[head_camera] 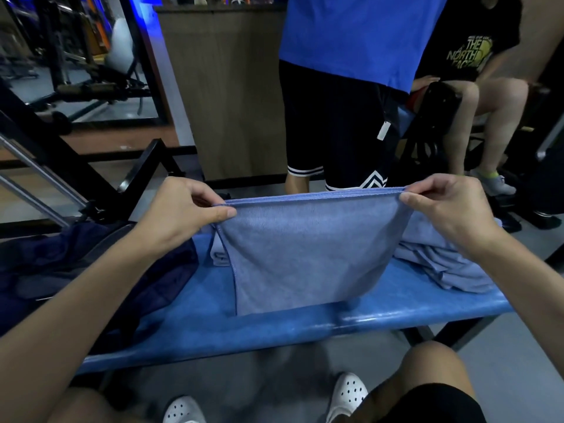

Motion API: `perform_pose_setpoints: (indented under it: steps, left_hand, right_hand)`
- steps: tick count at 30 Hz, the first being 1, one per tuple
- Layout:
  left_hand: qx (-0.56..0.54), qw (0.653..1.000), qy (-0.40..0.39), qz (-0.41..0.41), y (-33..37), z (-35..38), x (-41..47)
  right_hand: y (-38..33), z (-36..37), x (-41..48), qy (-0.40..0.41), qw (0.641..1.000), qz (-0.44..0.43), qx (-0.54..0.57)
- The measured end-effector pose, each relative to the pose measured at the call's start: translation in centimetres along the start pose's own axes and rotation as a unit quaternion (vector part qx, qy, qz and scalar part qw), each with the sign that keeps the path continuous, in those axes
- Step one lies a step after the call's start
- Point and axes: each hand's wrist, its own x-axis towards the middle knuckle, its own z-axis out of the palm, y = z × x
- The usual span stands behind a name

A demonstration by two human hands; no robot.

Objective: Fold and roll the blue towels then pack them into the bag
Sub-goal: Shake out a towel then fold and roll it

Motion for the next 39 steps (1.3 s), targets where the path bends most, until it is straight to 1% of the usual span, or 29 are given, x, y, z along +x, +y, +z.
perform_pose_setpoints:
  steps: [6,10,13,17,20,23,28,32,39]
  left_hand:
    - [-0.067,0.998,-0.002,-0.019,-0.4,0.0,-0.1]
    - [-0.105,0.994,0.009,-0.016,-0.7,-0.1,-0.2]
    - [-0.082,0.996,0.007,-0.044,-1.2,0.1,-0.1]
    - [-0.053,0.997,0.018,-0.048,-1.7,0.3,-0.1]
    - [-0.075,0.996,0.013,-0.041,-1.8,0.2,-0.4]
    - [-0.107,0.993,0.004,-0.059,-1.4,0.0,-0.5]
    - [-0.172,0.980,0.001,-0.099,-1.0,-0.1,-0.7]
    - [-0.197,0.975,0.012,-0.097,-0.8,-0.1,-0.8]
    - [-0.202,0.975,0.027,-0.085,-0.6,-0.2,-1.0]
  right_hand:
    - [0.6,0.0,0.4,-0.019,0.999,-0.027,-0.022]
    - [0.5,0.1,0.4,-0.026,0.999,-0.041,-0.009]
    - [0.4,0.3,0.3,-0.035,0.998,-0.040,0.018]
    - [0.5,0.6,0.3,-0.050,0.998,-0.043,-0.015]
    - [0.6,0.7,0.2,-0.059,0.997,-0.038,-0.018]
    - [0.5,0.6,0.1,-0.059,0.997,-0.032,-0.022]
    - [0.3,0.5,0.2,-0.053,0.998,-0.005,0.032]
    - [0.0,0.6,0.2,-0.053,0.996,0.002,0.066]
    - [0.2,0.7,0.3,-0.051,0.994,0.006,0.095]
